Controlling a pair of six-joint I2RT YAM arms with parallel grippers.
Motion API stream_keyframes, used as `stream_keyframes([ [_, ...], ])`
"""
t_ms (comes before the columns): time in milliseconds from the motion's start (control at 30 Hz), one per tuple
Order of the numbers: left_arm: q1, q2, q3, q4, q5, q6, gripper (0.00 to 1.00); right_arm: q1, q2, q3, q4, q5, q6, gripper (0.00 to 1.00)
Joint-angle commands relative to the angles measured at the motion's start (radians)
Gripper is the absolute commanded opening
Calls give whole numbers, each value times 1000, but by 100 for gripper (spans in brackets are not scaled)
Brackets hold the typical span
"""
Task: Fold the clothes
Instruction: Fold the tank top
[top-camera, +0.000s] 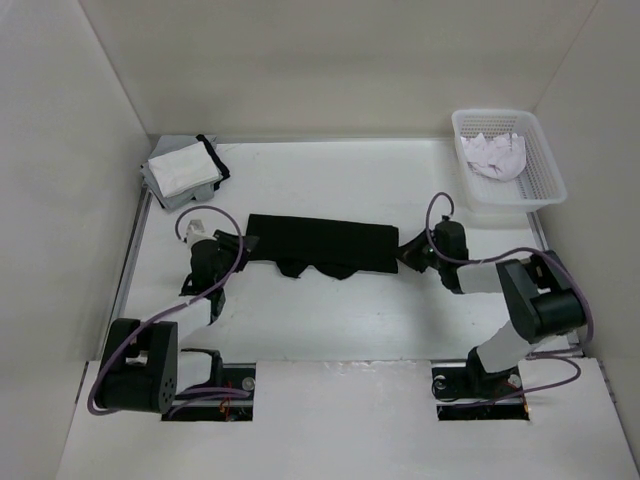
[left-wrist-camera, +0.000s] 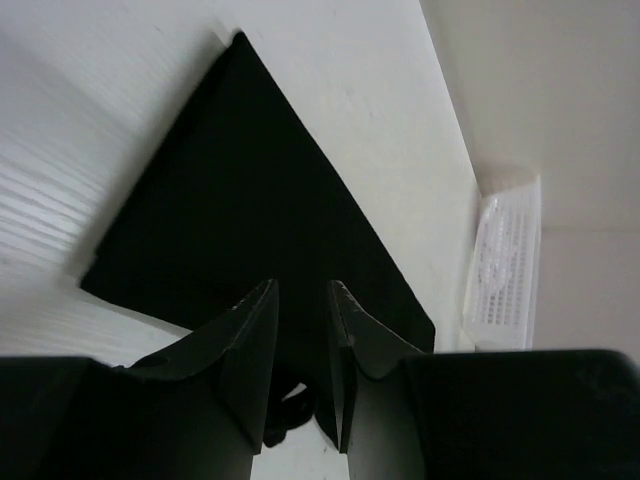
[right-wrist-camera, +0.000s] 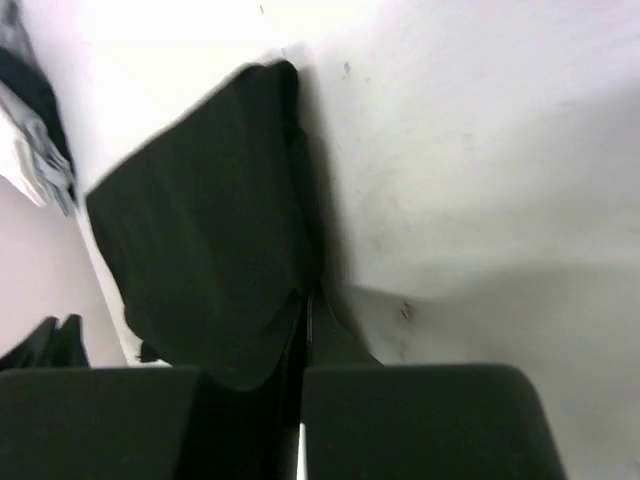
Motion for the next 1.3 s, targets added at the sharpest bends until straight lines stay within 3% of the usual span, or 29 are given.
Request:
stream_keyframes([
  [0,-87,19,51,91,-33,12,24,-57,-178,-49,21,25,0,0],
  [200,-279,47,77,112,-110,2,24,-105,-578,-48,-364,163,-165,0],
  [367,-403,36,103,112,-131,-13,24,-33,-712,121,-621,315,-281,0],
  [533,-431,-14,80,112,-136,-24,24,216,-567,349,-756,490,-363,1],
  [700,-385,-120,16,100,-108,-42,24,447,-279,614,-859,594,-384,2],
  [867,-290,-249,-36,46,-49,-62,24,570,43,906,-958,611,-384,5],
  [933,-252,-289,-47,20,-27,-70,25,599,189,1045,-1010,613,-373,9],
  [1000,-207,-327,-58,-4,-1,-76,26,619,298,1157,-1046,623,-361,21],
  [1100,-153,-366,-64,-36,34,-77,27,646,326,1195,-1012,628,-341,41],
  [1267,-170,-308,-33,-26,28,-68,27,637,132,961,-807,581,-323,45],
])
